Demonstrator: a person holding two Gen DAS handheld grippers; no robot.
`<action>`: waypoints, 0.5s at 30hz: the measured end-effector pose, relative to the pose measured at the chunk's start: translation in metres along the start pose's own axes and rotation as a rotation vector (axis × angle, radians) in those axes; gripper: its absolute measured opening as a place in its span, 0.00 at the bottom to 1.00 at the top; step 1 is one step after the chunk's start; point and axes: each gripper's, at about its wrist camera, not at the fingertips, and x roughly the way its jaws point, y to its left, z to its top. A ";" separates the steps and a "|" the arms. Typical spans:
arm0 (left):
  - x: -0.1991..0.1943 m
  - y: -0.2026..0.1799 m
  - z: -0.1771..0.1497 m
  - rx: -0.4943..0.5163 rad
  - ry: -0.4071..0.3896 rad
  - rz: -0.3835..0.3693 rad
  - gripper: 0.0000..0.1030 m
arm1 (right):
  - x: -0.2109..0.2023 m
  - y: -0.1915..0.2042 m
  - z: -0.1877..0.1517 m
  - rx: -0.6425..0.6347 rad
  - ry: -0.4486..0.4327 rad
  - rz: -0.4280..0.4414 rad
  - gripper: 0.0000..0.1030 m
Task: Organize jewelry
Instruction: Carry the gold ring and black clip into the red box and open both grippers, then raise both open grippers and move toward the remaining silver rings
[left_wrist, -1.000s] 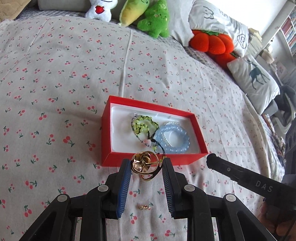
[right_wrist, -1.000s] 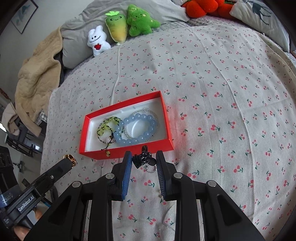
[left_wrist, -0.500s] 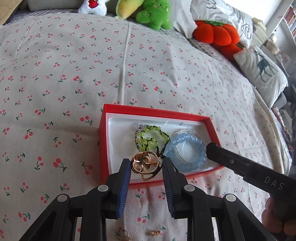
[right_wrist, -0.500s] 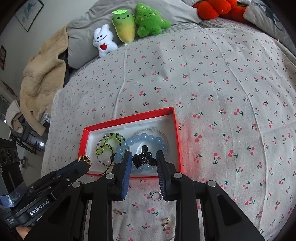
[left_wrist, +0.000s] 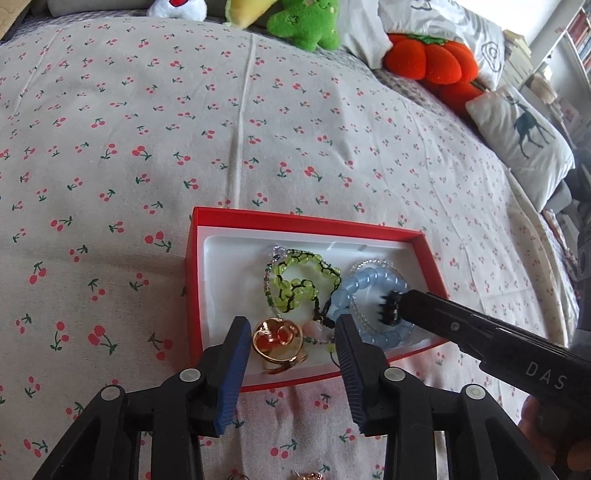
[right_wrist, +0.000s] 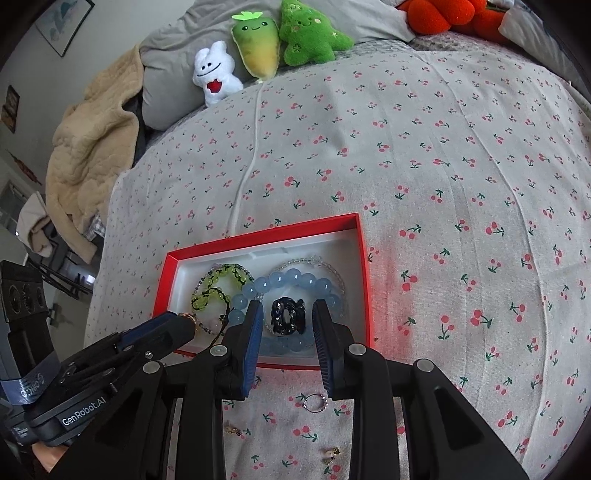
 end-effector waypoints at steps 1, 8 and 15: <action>-0.002 -0.001 0.000 0.002 -0.005 0.001 0.47 | -0.001 0.000 0.000 0.004 -0.001 0.003 0.33; -0.017 -0.006 -0.002 0.009 -0.031 -0.004 0.56 | -0.017 0.004 -0.002 -0.014 -0.021 -0.012 0.39; -0.032 -0.007 -0.010 0.003 -0.036 0.025 0.69 | -0.037 0.008 -0.005 -0.022 -0.050 -0.007 0.58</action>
